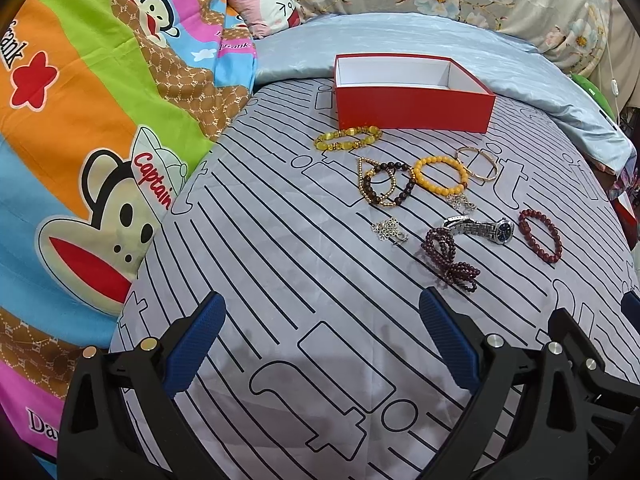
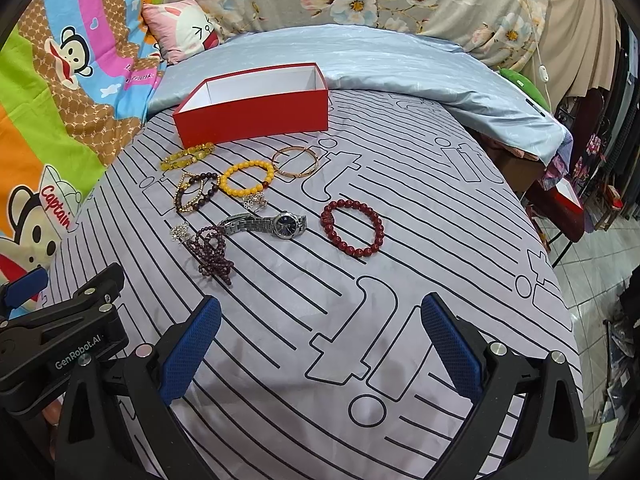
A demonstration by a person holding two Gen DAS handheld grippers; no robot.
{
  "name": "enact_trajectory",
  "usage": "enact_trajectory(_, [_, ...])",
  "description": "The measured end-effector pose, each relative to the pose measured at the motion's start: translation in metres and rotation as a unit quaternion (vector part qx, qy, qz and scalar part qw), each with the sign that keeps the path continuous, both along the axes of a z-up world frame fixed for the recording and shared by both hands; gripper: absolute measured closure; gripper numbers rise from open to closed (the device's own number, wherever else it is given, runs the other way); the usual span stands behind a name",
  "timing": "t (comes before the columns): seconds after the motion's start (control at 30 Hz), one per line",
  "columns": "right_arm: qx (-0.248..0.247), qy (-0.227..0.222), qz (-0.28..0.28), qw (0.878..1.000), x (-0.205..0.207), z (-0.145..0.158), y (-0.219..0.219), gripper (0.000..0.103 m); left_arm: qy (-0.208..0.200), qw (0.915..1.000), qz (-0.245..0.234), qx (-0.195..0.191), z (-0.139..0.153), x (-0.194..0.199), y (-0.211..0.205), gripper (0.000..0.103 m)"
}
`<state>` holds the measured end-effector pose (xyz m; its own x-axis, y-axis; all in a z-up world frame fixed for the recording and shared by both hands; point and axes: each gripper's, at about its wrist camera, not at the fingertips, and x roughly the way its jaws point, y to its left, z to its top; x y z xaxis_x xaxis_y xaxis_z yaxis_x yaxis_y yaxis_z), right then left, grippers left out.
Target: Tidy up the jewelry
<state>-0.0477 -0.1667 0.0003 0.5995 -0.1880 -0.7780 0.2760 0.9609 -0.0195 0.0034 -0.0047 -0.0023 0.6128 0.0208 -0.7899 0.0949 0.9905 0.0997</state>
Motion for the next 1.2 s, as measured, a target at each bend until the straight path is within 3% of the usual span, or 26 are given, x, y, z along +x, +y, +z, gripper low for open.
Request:
enact_trajectory(0.4, [0.012,0.015,-0.012,1.000,0.007,-0.015,-0.020,0.007,0.010,0.9997,0.008,-0.020,-0.009,0.011,0.007,0.010])
enact_trajectory(0.83, [0.028,0.024,-0.025,0.999,0.041,-0.032,-0.052,0.008,0.030,0.9989,0.018,-0.033,-0.027,0.047,0.022,0.010])
enact_trajectory(1.2, [0.034,0.047,-0.015,0.998,0.082,-0.055,-0.064,0.030,0.043,0.9981,-0.015,-0.042,-0.037,0.056,-0.002,0.010])
